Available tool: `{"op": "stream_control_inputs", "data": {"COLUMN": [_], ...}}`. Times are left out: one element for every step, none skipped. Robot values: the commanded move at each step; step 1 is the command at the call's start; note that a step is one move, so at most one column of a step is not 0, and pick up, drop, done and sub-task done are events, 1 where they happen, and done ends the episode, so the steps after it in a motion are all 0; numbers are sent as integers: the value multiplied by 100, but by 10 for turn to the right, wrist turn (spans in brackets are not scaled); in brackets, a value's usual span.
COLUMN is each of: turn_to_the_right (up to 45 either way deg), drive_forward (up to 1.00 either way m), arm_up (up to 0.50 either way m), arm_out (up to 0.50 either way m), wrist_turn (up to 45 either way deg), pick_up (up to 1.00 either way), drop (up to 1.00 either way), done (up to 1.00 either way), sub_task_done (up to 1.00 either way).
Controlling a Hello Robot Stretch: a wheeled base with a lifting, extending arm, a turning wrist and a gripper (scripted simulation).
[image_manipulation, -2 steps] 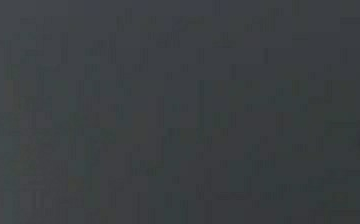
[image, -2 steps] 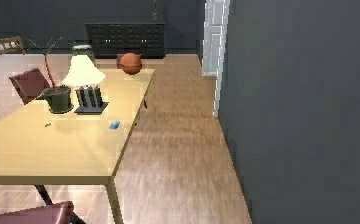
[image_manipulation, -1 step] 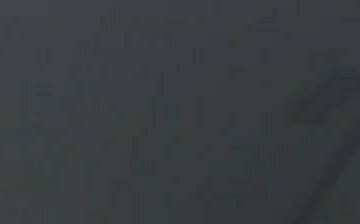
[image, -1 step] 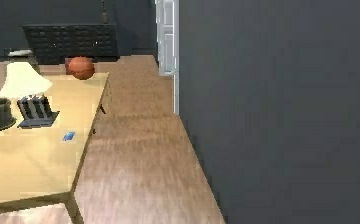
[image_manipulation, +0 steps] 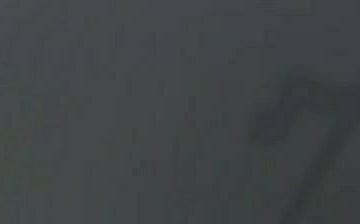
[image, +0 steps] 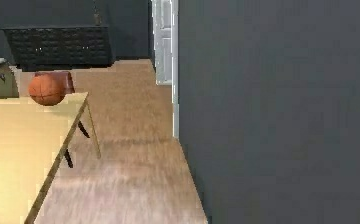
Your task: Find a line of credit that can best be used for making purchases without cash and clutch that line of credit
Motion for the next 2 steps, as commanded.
{"op": "stream_control_inputs", "data": {"turn_to_the_right": [-180, 0], "drive_forward": [0, 40], "arm_up": [0, 0], "arm_out": [0, 0], "wrist_turn": [0, 0], "pick_up": [0, 0], "drop": [0, 0], "done": [0, 0], "sub_task_done": [0, 0]}}
